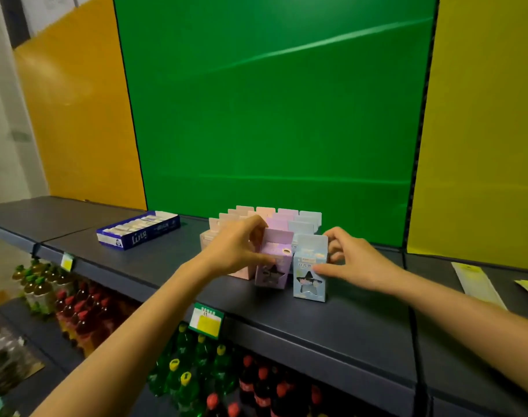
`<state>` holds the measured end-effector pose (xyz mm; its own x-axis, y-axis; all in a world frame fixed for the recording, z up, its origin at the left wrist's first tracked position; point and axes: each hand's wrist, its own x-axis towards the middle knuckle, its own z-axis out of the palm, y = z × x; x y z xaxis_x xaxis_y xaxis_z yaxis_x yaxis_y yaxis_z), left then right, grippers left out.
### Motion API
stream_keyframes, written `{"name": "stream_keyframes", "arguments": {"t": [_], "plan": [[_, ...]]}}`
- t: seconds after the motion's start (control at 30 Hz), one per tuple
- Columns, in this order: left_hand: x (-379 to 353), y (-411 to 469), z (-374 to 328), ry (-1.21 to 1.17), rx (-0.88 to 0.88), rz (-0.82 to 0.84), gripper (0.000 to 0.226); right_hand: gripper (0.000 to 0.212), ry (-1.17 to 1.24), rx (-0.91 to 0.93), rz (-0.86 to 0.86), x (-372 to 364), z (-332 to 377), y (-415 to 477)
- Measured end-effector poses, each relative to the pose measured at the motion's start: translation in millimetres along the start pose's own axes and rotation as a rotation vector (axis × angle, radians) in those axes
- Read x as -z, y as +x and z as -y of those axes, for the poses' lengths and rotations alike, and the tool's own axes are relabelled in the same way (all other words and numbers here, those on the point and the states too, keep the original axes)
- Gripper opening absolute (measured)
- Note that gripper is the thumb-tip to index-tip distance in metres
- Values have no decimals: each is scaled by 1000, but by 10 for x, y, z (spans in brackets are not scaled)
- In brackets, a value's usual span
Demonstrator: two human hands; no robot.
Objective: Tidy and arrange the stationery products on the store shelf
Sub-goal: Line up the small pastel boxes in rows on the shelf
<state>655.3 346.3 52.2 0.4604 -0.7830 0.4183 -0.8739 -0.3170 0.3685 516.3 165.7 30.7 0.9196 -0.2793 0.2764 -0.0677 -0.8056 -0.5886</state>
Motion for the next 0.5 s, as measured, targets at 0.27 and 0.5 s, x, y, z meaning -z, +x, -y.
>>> {"name": "stream_keyframes", "arguments": {"t": [0.27, 0.5], "plan": [[-20, 223, 367, 359, -198, -31, 52, 51, -70, -20, -174, -92, -5, 49], [45, 377, 552, 435, -439, -32, 59, 47, 33, -129, -313, -296, 171, 77]]}}
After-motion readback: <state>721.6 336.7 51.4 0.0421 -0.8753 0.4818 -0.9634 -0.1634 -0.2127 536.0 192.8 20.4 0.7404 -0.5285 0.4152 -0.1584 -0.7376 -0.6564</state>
